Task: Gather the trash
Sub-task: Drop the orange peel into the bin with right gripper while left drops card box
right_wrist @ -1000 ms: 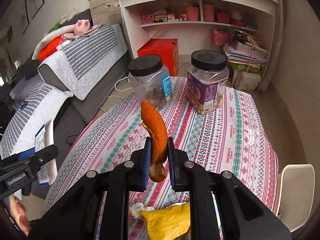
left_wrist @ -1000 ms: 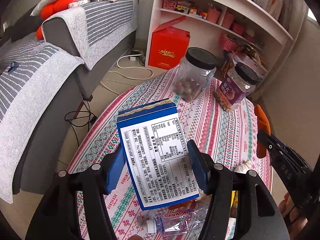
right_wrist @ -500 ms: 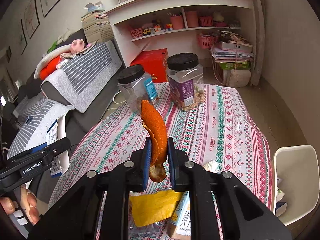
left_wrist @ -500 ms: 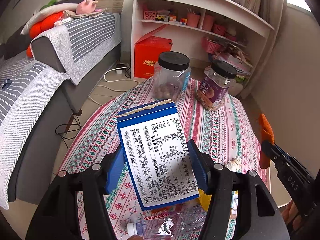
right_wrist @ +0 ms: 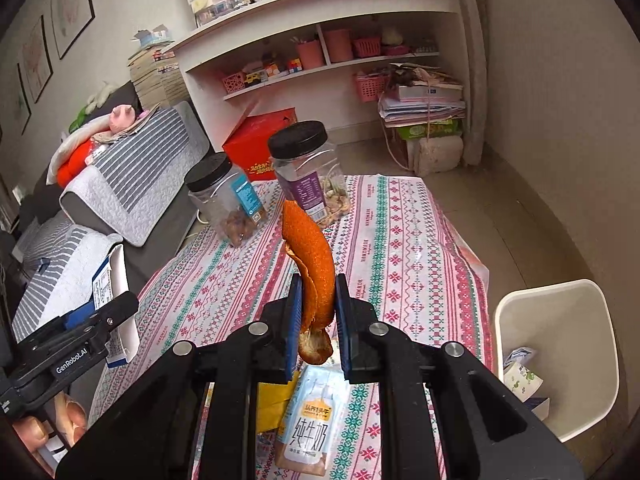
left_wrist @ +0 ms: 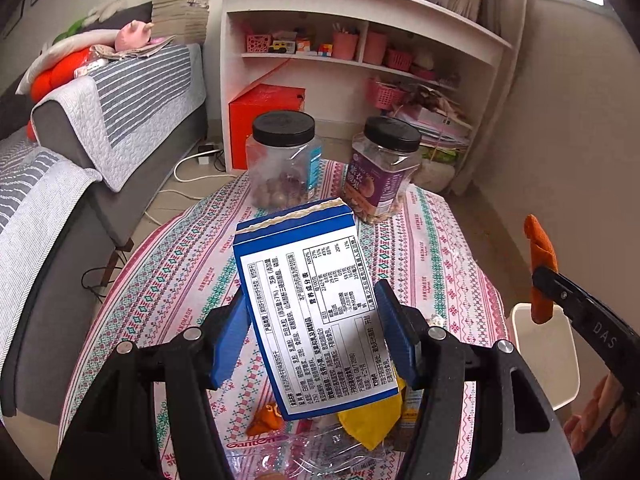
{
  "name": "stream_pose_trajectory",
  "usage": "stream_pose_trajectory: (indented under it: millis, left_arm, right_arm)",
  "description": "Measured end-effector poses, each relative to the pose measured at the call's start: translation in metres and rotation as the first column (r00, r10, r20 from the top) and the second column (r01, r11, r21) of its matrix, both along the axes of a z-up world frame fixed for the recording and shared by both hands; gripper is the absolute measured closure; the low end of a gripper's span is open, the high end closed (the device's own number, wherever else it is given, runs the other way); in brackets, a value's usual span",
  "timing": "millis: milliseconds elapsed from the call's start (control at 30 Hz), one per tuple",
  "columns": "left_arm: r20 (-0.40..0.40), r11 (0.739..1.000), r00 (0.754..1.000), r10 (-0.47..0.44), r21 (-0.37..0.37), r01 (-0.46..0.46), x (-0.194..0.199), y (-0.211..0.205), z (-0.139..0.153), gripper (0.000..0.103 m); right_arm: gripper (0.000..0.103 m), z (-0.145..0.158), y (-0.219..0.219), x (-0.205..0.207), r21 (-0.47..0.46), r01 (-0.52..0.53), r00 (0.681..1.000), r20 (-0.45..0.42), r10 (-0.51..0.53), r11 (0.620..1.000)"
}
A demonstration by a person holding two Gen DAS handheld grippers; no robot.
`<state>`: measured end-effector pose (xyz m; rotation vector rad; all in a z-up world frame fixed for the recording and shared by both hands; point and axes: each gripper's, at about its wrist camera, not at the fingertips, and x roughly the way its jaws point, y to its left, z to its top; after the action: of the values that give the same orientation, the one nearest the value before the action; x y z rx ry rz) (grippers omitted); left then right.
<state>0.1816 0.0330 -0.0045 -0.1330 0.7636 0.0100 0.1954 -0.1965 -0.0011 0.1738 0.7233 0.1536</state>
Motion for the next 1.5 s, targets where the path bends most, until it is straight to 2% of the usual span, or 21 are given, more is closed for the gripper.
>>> stream_pose_trajectory:
  millis: [233, 400, 600, 733, 767, 800, 867, 933, 1000, 1100, 1300, 1433, 1500]
  left_arm:
    - [0.021, 0.998, 0.998, -0.053, 0.027, 0.053, -0.004, -0.028, 0.001, 0.043]
    - [0.043, 0.995, 0.995, -0.092, 0.041, 0.090, -0.008, -0.045, 0.002, 0.043]
    - [0.066, 0.988, 0.988, -0.141, 0.080, 0.136, -0.013, -0.074, 0.003, 0.043]
    - [0.066, 0.981, 0.981, -0.181, 0.088, 0.175, -0.017, -0.097, 0.002, 0.043]
    - [0.066, 0.979, 0.979, -0.191, 0.086, 0.185, -0.018, -0.103, 0.002, 0.043]
    - [0.062, 0.976, 0.977, -0.205, 0.082, 0.200, -0.019, -0.110, 0.002, 0.043]
    - [0.059, 0.970, 0.970, -0.236, 0.068, 0.232, -0.021, -0.126, 0.005, 0.043]
    - [0.072, 0.964, 0.962, -0.263, 0.065, 0.259, -0.025, -0.143, 0.009, 0.043]
    - [0.079, 0.956, 0.954, -0.289, 0.063, 0.285, -0.027, -0.163, 0.013, 0.043]
    - [0.066, 0.944, 0.942, -0.330, 0.038, 0.329, -0.027, -0.195, 0.020, 0.043]
    - [0.069, 0.914, 0.911, -0.406, 0.015, 0.406, -0.024, -0.258, 0.045, 0.043]
    - [0.082, 0.904, 0.901, -0.426, -0.008, 0.428, -0.020, -0.291, 0.058, 0.042]
    - [0.064, 0.893, 0.893, -0.446, -0.029, 0.448, -0.015, -0.306, 0.059, 0.041]
  right_arm:
    - [0.088, 0.005, -0.035, -0.010, -0.043, 0.079, 0.997, 0.010, -0.079, 0.996]
    - [0.088, 0.011, -0.077, -0.020, -0.054, 0.171, 0.985, 0.018, -0.171, 0.984]
    - [0.088, 0.017, -0.135, -0.037, -0.064, 0.313, 0.950, 0.019, -0.313, 0.947]
    - [0.084, 0.016, -0.171, -0.046, -0.129, 0.402, 0.913, -0.012, -0.407, 0.906]
    - [0.074, 0.015, -0.179, -0.049, -0.140, 0.426, 0.901, -0.019, -0.433, 0.894]
    - [0.054, 0.014, -0.187, -0.052, -0.150, 0.447, 0.890, -0.026, -0.456, 0.882]
    - [0.042, 0.015, -0.202, -0.060, -0.147, 0.484, 0.870, -0.027, -0.493, 0.862]
    - [0.040, 0.016, -0.217, -0.067, -0.121, 0.502, 0.861, -0.030, -0.508, 0.857]
    - [0.033, 0.016, -0.231, -0.074, -0.099, 0.521, 0.849, -0.038, -0.527, 0.848]
    - [0.027, 0.016, -0.249, -0.082, -0.066, 0.550, 0.831, -0.047, -0.554, 0.832]
    - [0.023, 0.021, -0.277, -0.101, -0.008, 0.608, 0.793, -0.044, -0.608, 0.794]
    - [0.020, 0.024, -0.288, -0.110, 0.000, 0.643, 0.766, -0.025, -0.642, 0.766]
    - [0.019, 0.026, -0.290, -0.113, -0.003, 0.655, 0.756, -0.011, -0.655, 0.756]
